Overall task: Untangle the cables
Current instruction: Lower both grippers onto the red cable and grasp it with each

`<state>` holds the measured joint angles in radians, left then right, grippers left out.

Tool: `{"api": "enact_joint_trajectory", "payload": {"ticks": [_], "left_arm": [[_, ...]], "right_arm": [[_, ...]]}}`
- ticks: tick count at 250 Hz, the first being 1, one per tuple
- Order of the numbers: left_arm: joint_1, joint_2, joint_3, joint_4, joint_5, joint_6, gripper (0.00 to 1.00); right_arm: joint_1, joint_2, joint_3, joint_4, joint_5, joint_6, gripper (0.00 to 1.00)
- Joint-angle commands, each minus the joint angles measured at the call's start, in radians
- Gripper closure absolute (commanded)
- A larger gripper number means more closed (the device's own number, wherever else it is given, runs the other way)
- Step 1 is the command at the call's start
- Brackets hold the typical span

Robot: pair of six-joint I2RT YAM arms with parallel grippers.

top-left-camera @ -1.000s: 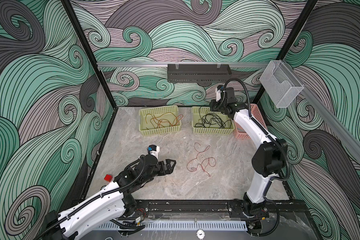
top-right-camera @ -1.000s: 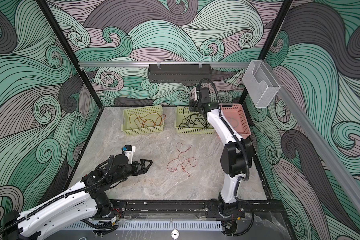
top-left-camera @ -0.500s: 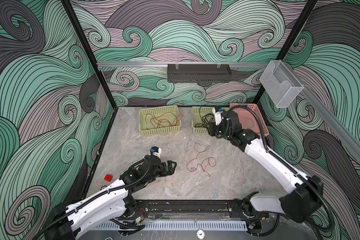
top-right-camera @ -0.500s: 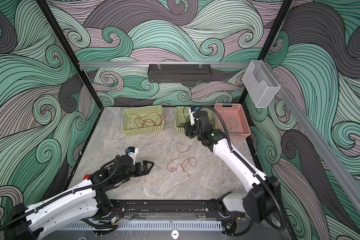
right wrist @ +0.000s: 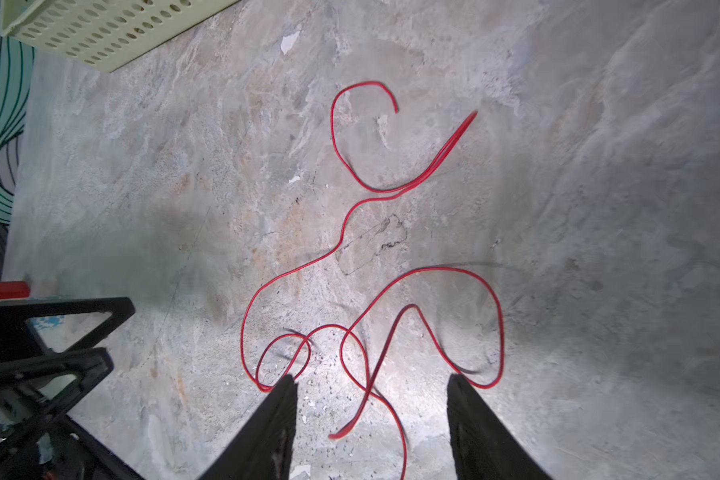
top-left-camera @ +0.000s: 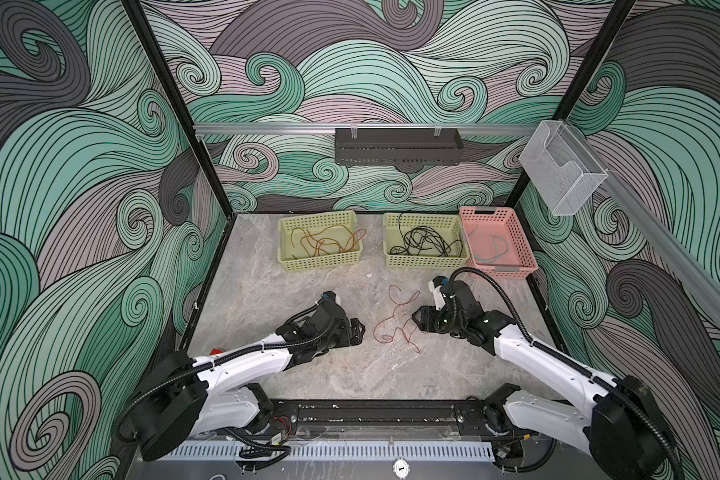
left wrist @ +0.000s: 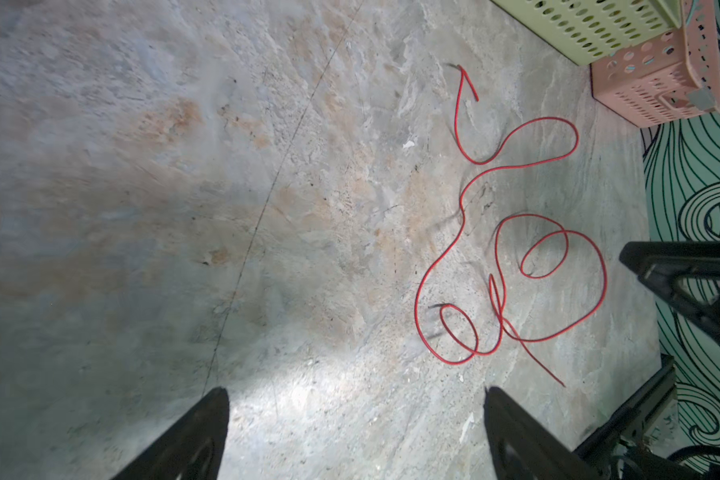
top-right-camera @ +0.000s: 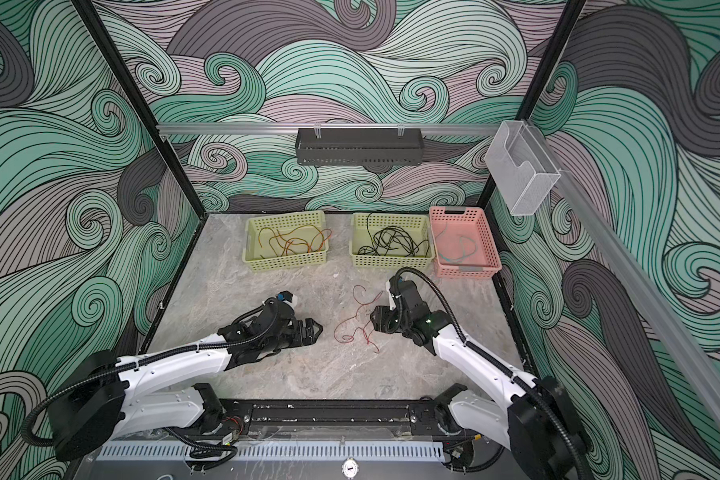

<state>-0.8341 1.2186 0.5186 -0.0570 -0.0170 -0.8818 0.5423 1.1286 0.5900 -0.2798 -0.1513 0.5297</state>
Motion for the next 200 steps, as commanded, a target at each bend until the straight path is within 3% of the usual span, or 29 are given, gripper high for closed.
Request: {"api": "enact_joint_trajectory", "payload": {"ticks": [1, 48, 83, 118, 141, 200], "left_arm": [[-0.017, 0.071, 0.049, 0.068, 0.041, -0.030, 0.09], [-0.077, 0.196, 0.127, 0.076, 0.054, -0.027, 0.13], [-0.104, 0.311, 0.189, 0.079, 0.053, -0.015, 0.21], [-0.111, 0.377, 0.241, 0.057, 0.051, -0.001, 0.40], [-0.114, 0.386, 0.256, 0.042, 0.032, 0.005, 0.60], [-0.118, 0.352, 0.287, -0.022, 0.023, 0.023, 0.96]], "right_arm": [[0.007, 0.041, -0.020, 0.094, -0.062, 0.065, 0.42], [0.007, 0.090, -0.034, 0.140, -0.074, 0.074, 0.50], [0.007, 0.093, -0.046, 0.153, -0.071, 0.074, 0.68], [0.008, 0.066, -0.047, 0.144, -0.073, 0.067, 0.85], [0.008, 0.034, -0.051, 0.125, -0.064, 0.061, 0.92], [0.008, -0.055, -0.059, 0.087, -0.039, 0.039, 0.99]]}}
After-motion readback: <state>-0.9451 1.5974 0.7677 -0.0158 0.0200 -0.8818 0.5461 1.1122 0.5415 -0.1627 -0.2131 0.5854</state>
